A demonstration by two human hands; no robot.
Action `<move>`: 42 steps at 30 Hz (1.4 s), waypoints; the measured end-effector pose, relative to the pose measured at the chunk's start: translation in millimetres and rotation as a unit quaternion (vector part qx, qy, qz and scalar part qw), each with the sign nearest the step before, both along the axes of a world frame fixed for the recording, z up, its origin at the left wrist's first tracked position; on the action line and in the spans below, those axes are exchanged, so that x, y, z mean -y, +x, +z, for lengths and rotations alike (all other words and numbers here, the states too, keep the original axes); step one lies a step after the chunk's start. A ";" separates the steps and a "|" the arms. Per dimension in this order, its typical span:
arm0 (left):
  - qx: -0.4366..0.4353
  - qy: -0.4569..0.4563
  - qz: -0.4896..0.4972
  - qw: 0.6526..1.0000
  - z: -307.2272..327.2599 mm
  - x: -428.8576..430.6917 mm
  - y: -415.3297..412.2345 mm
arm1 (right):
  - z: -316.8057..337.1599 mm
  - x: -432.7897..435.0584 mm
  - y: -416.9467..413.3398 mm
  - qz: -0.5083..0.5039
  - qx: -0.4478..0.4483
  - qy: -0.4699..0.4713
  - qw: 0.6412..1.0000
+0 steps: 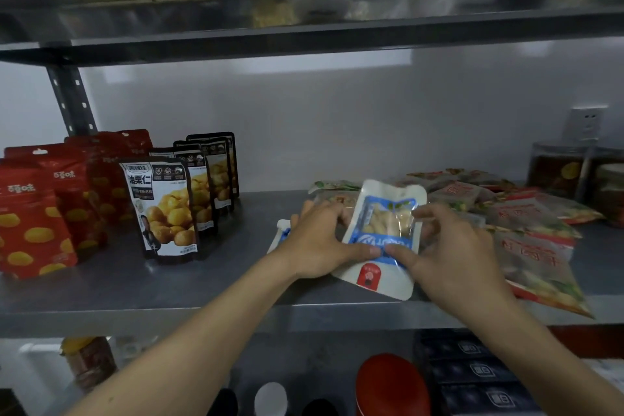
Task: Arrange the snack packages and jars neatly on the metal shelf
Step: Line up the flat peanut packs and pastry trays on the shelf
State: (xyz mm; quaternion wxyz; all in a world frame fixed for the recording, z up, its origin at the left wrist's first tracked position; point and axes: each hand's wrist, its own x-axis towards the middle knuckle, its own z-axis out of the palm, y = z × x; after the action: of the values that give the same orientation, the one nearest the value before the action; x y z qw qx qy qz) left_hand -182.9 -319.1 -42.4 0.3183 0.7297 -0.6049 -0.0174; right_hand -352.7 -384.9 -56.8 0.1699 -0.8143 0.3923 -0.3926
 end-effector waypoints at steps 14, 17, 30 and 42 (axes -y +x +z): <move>-0.383 -0.172 -0.037 0.907 22.8 -16.9 31.9 | 38.1 26.8 74.3 0.179 0.203 0.096 0.958; -0.404 -0.188 -0.032 0.895 21.0 -19.9 44.8 | 39.4 27.0 87.9 0.200 0.199 0.103 0.954; -0.377 -0.239 0.032 0.894 45.4 -16.9 91.9 | 69.3 42.8 107.8 0.267 0.196 0.153 0.931; -0.505 -0.221 0.006 0.835 33.8 -7.6 84.4 | 50.7 32.3 121.0 0.273 0.284 0.389 0.833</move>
State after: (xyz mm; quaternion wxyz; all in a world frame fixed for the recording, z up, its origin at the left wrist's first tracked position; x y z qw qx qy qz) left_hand -98.5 -311.5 -8.5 0.7323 0.5334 -0.3437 -0.2472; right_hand -231.7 -417.1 -6.1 0.6766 -0.6076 0.2091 -0.3595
